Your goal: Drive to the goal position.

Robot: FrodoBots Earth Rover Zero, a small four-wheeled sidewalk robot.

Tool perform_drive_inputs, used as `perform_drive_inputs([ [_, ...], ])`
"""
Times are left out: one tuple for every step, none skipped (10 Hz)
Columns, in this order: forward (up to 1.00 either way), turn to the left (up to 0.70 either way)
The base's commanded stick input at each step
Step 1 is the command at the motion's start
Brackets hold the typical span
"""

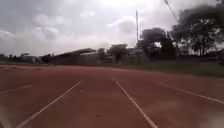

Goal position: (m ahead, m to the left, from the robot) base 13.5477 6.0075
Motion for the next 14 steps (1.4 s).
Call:
perform_drive_inputs([
  [0.45, 0.00],
  [0.45, 0.00],
  [0.45, 0.00],
  [0.45, 0.00],
  [0.45, 0.00],
  [0.45, 0.00],
  [0.45, 0.00],
  [0.45, 0.00],
  [0.45, 0.00],
  [0.45, 0.00],
  [0.45, 0.00],
  [0.45, 0.00],
  [0.45, 0.00],
  [0.45, 0.00],
])
